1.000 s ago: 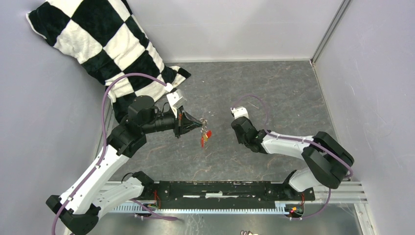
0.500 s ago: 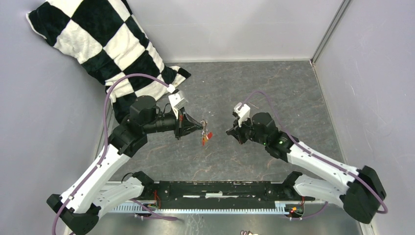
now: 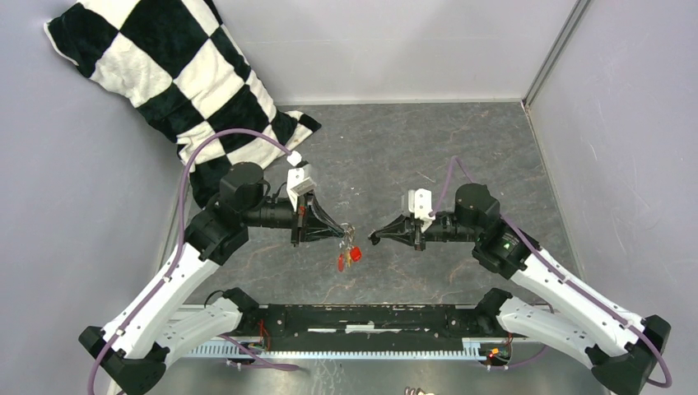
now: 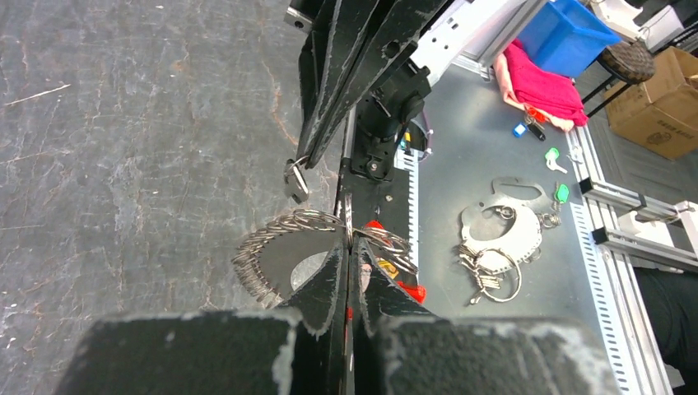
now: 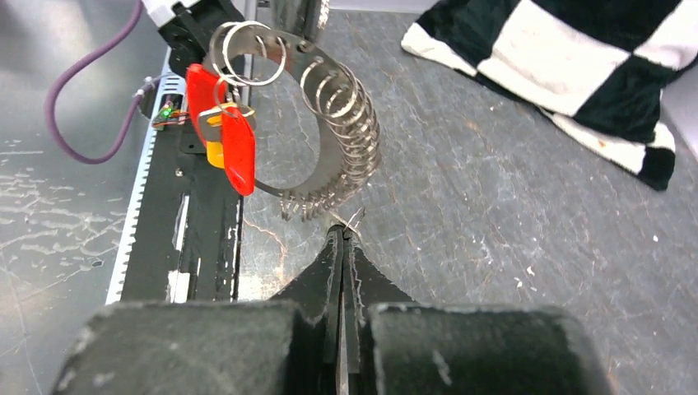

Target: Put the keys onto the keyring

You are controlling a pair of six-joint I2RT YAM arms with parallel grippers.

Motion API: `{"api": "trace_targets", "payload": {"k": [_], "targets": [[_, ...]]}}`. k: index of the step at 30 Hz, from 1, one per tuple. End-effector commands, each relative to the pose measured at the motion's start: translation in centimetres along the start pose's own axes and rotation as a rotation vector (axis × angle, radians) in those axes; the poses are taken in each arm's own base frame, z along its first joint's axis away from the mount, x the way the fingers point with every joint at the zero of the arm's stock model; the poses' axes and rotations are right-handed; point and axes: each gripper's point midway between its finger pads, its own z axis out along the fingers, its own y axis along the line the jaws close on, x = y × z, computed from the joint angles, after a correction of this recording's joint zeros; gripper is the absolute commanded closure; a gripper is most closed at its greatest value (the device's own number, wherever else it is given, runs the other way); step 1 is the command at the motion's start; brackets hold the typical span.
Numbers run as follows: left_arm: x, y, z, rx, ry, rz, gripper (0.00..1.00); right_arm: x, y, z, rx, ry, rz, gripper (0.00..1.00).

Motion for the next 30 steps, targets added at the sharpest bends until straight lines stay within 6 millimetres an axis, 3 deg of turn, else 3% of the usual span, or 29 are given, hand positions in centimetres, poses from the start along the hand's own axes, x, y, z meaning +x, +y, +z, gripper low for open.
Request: {"api": "trace_targets", "payload": {"k": [1, 8, 16, 22, 25, 30], "targets": [[-0.7, -1.2, -0.3, 0.051, -0.026, 0.08, 0.98, -3.7, 0.8, -0.6, -0.072, -0.07, -0.118, 0.99], [-0.5, 2.5, -0.8, -0.145, -0.046, 0.231, 0.98, -5.8, 0.8, 0.0, -0.116, -0.024, 0.051, 1.0], [-1.1, 4.3, -1.7, -0.247, -0.074, 0.469, 0.98, -10.2, 2.0, -0.3, -0.183, -0.141, 0.144, 1.0], [-2.1, 5.4, -2.2, -0.322, -0.121, 0.544, 0.98, -11.1, 2.6, 0.5, -0.236, -0.255, 0.272, 1.0], [-2.9, 5.2, -2.4, -0.327, -0.147, 0.632, 0.98, -11.3, 2.7, 0.9, -0.266, -0.298, 0.332, 0.99], [-3.1, 3.2, -2.5, -0.243, -0.195, 0.826, 0.98, -11.3, 3.9, 1.0, -0.365, -0.369, 0.424, 1.0]]}}
